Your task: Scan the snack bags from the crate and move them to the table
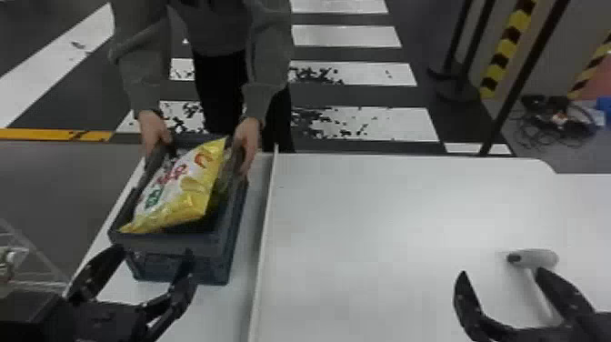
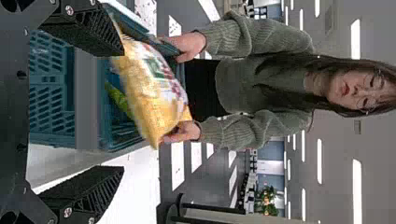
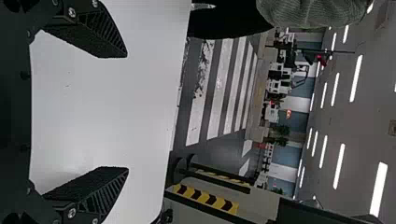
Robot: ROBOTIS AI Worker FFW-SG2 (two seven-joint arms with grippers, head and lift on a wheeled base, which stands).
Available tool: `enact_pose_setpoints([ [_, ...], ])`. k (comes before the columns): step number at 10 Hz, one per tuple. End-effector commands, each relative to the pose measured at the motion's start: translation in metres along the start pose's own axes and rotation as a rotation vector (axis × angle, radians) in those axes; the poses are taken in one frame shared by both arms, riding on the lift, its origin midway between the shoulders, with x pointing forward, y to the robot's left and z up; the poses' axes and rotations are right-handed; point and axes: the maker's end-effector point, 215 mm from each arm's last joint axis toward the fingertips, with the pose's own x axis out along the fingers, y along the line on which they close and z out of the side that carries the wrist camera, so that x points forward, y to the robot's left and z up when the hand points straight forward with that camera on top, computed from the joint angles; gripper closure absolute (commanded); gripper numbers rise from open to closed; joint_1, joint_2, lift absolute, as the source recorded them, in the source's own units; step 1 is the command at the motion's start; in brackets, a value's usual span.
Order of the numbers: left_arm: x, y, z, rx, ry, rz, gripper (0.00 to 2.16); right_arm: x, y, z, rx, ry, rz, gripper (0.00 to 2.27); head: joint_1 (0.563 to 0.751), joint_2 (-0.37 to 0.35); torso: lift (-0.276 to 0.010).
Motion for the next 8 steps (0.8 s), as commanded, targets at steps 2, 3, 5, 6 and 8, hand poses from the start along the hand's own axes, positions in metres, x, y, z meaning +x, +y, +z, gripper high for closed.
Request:
enact_pose_setpoints([
  [2, 0.0, 0.0, -0.001, 0.0, -0.001, 0.001, 0.13, 0.0, 0.001, -0.002, 0.002, 0.003, 0.002, 0.13, 0.695, 0.025, -0.095],
  [3, 0.0, 0.0, 0.001, -0.001, -0.005, 0.0, 0.13, 0.0, 0.0, -0.002, 0.0, 0.003, 0.0, 0.13, 0.695, 0.025, -0.095],
  [5, 0.0, 0.0, 0.009, -0.002, -0.022, 0.001, 0.13, 0.0, 0.001, -0.002, -0.001, 0.002, 0.001, 0.13, 0.695, 0.026, -0.095],
  [6, 0.001, 0.0, 0.017, -0.004, -0.034, -0.001, 0.13, 0.0, 0.001, -0.001, -0.002, 0.001, 0.002, 0.13, 0.695, 0.025, -0.095],
  [8, 0.011, 0.006, 0.02, -0.008, -0.014, -0.008, 0.13, -0.004, 0.002, 0.0, -0.013, 0.001, 0.006, 0.13, 0.695, 0.025, -0.095],
])
